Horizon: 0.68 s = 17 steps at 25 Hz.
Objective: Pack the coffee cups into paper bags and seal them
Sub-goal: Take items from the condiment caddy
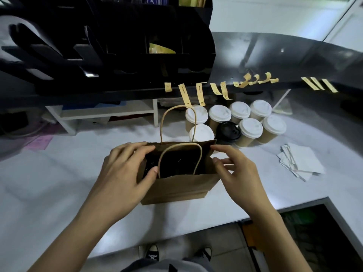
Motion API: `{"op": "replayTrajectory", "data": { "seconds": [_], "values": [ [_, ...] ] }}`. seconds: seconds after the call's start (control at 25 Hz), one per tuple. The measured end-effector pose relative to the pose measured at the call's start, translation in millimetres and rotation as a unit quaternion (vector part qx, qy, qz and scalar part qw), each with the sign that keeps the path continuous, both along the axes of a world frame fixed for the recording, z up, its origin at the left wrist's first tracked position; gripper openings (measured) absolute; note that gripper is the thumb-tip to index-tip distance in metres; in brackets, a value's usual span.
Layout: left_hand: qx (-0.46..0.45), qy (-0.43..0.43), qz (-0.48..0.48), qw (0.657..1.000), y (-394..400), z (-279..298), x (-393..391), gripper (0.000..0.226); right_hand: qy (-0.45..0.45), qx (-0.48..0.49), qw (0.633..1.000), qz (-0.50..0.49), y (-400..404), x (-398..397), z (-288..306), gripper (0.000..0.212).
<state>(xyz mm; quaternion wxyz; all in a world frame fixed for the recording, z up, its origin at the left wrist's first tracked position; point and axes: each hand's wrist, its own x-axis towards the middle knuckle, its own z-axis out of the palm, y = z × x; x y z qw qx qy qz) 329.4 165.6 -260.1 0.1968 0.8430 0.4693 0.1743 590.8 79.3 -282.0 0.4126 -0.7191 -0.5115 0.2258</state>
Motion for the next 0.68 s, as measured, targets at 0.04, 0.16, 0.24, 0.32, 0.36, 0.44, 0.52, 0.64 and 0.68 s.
{"op": "replayTrajectory", "data": {
  "seconds": [0.04, 0.16, 0.24, 0.32, 0.36, 0.44, 0.52, 0.64, 0.68],
  "values": [
    [0.011, -0.009, 0.001, 1.000, -1, 6, 2, 0.053, -0.003, 0.010, 1.000, 0.001, 0, 2, 2, 0.029],
    [0.050, -0.037, -0.005, 0.998, -5, 24, 15, 0.044, -0.011, 0.035, 0.999, 0.011, -4, 16, 10, 0.029],
    [0.072, -0.059, 0.000, 0.996, -6, 37, 27, 0.041, -0.016, 0.042, 0.999, 0.018, -7, 31, 16, 0.030],
    [0.083, -0.075, 0.010, 0.994, -5, 52, 39, 0.041, -0.019, 0.050, 0.998, 0.021, -11, 46, 20, 0.032],
    [0.086, -0.079, 0.014, 0.993, -6, 58, 46, 0.042, -0.017, 0.058, 0.998, 0.023, -13, 53, 22, 0.032],
    [0.090, -0.084, 0.014, 0.992, -12, 68, 64, 0.041, -0.014, 0.071, 0.997, 0.026, -17, 69, 25, 0.031],
    [0.107, -0.072, 0.001, 0.992, -20, 75, 86, 0.040, -0.011, 0.072, 0.997, 0.027, -20, 85, 27, 0.029],
    [0.147, -0.037, -0.038, 0.988, -33, 78, 126, 0.038, -0.005, 0.074, 0.997, 0.025, -30, 111, 30, 0.029],
    [0.155, -0.032, -0.051, 0.986, -36, 78, 137, 0.037, -0.002, 0.075, 0.997, 0.021, -34, 119, 31, 0.029]
  ]
}}
